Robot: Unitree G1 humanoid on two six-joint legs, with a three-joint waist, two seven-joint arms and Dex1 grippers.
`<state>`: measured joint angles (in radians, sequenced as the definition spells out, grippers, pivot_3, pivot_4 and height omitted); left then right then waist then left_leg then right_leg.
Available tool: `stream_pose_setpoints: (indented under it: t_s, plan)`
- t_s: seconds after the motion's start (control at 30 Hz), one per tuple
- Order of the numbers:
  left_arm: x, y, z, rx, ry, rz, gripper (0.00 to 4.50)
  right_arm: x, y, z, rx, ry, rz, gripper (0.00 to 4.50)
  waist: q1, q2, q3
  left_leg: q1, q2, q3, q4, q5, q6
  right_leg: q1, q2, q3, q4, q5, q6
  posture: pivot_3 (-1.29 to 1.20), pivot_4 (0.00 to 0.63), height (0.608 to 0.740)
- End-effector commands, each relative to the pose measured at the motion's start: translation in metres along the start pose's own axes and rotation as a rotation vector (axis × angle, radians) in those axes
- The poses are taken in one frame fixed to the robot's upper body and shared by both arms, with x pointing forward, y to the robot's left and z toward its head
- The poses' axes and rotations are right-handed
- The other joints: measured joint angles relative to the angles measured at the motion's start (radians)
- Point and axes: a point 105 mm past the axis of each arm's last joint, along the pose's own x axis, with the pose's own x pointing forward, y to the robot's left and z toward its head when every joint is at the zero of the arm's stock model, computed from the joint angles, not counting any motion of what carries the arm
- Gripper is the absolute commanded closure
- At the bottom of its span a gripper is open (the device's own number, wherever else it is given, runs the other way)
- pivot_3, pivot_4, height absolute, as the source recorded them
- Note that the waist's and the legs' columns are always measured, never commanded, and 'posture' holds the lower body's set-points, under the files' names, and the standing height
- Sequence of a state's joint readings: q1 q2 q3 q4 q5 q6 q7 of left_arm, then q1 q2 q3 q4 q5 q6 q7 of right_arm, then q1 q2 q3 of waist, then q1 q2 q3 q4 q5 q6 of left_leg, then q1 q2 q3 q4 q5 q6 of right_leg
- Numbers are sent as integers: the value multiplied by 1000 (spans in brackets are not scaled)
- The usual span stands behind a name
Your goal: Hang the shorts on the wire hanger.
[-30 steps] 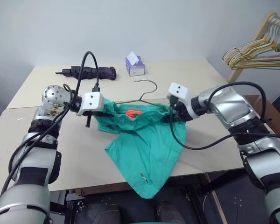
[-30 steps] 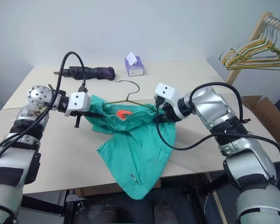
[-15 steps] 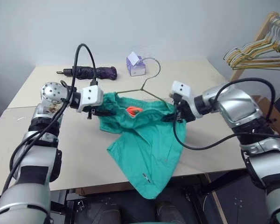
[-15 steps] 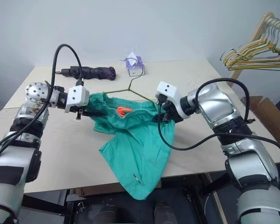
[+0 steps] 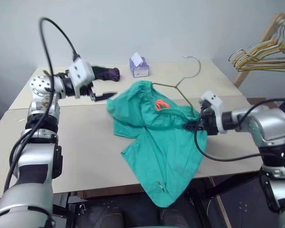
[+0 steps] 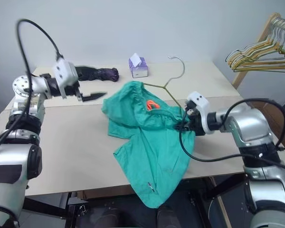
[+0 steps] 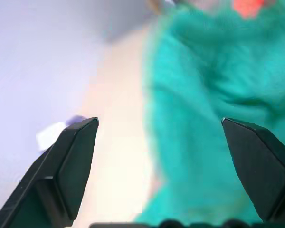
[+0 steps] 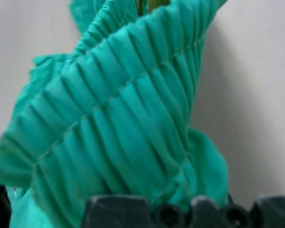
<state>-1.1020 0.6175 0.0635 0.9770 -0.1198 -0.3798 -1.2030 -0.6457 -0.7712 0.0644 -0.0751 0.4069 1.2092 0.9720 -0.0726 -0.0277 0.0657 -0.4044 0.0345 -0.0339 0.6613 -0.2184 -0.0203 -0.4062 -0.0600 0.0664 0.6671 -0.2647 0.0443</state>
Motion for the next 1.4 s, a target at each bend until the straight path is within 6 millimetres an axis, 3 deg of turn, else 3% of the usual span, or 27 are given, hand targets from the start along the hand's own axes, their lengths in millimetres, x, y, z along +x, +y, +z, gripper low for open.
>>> stream_pose_setpoints:
  t_s: [0.03, 0.3, 0.43, 0.57, 0.9, 1.1, 1.4]
  plan:
    - [3, 5, 30, -68, -158, 32, 23, -20, 2, 6, 50, -120, -84, 4386, -2, 0, 0, 0, 0, 0, 0, 0, 0, 0, 0, 0, 0, 0, 0, -95, 0, 740]
    - [26, -45, 78, -335, -412, -51, 23, -58, -26, -29, 332, -220, -458, 4386, -18, 1, -2, 1, 0, -2, 1, 0, 0, 1, 0, 0, 2, 0, 0, -154, 0, 740]
    - [34, -60, 104, -444, -513, -76, 23, -82, -36, -31, 401, -278, -600, 4386, -38, 4, -5, 0, 0, -2, 1, 0, 0, 2, 0, 0, 0, 0, 0, -187, 0, 740]
    - [38, -64, 117, -510, -544, -75, 23, -101, -50, -28, 437, -318, -720, 4386, -73, 14, -12, 3, 0, -2, -1, 0, 0, 4, 0, 1, -1, 0, 0, -217, 0, 740]
    - [31, -72, 127, -569, -547, -98, 23, -154, -97, -23, 710, -414, -1036, 4386, -159, 20, -16, 7, 0, -2, -3, 0, 0, 7, 1, 2, -3, 0, 0, -220, 0, 740]
    - [29, -76, 126, -573, -549, -97, 23, -181, -110, -17, 821, -441, -1129, 4386, -165, 21, -16, 20, -1, 0, -12, 0, 0, 18, 0, 3, -7, -1, 1, -212, 4, 740]
    - [28, -78, 124, -554, -546, -88, 23, -209, -140, -22, 1057, -565, -1122, 4386, -164, 21, -16, 21, -1, 2, -16, 0, 0, 18, 0, 5, -9, -1, 0, -200, 0, 740]
